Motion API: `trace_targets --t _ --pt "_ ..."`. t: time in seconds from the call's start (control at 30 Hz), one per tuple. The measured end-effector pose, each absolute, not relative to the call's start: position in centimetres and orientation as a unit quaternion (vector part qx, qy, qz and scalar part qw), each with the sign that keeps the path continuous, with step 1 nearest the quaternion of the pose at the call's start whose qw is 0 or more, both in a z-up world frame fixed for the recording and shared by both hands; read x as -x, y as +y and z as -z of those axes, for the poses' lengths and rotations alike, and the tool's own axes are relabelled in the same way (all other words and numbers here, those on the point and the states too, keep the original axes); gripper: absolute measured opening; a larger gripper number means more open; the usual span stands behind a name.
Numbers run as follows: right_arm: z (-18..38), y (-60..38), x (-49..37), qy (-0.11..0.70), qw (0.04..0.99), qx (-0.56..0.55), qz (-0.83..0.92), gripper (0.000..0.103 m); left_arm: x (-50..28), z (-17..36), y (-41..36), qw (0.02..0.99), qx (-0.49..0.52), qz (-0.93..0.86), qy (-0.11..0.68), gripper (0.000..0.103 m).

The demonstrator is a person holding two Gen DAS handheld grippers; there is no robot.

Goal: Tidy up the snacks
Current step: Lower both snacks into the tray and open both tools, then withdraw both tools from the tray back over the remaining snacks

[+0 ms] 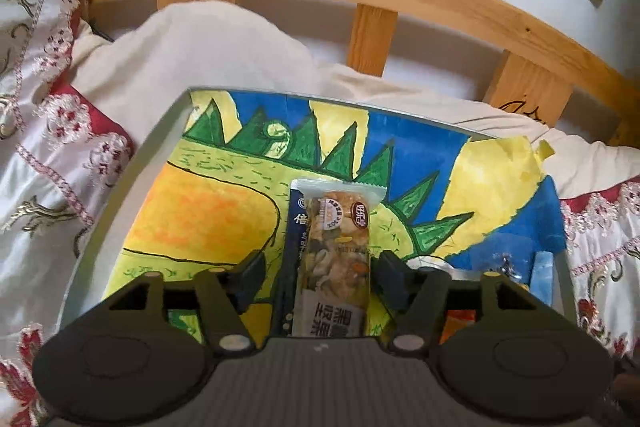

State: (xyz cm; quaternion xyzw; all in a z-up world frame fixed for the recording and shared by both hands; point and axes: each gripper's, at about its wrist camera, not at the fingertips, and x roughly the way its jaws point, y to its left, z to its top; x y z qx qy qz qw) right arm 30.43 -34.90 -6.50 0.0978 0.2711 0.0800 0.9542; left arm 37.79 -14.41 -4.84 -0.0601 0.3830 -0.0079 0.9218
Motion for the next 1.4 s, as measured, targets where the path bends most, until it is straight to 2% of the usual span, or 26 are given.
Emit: trace_targets --t 0.07,0.13,0.23,0.27,0.47,0.9,1.4 --pt "5.9 -34.8 -30.1 0.262 0.958 -0.089 -0.075 0.055 -36.9 4.2 -14.3 0.927 0.053 0.007 0.372 0.085" --pt "5.2 -34.7 -29.5 0.250 0.963 -0.080 -0.067 0.068 -36.0 3.5 -14.2 0.933 0.043 -0.007 0.357 0.092" --pt "4.0 -34.8 -28.3 0.231 0.968 -0.070 -0.062 0.078 -34.4 1.9 -14.0 0.942 0.020 -0.015 0.333 0.101" --pt "3.6 -34.8 -28.0 0.226 0.970 -0.068 -0.062 0.084 -33.8 1.3 -14.0 0.945 0.013 -0.018 0.325 0.102" --pt "0.9 -34.6 -24.5 0.188 0.979 -0.058 -0.057 0.101 -29.8 -1.4 -12.7 0.956 -0.001 -0.021 0.293 0.102" --pt "-2.9 -32.6 -16.2 0.137 0.988 -0.044 -0.062 0.102 -19.6 -3.5 -7.4 0.959 0.059 -0.042 0.274 0.102" --pt "-2.3 -28.8 -7.3 0.177 0.981 -0.020 -0.072 0.102 -8.9 -2.5 -3.7 0.963 0.039 -0.047 0.262 0.102"
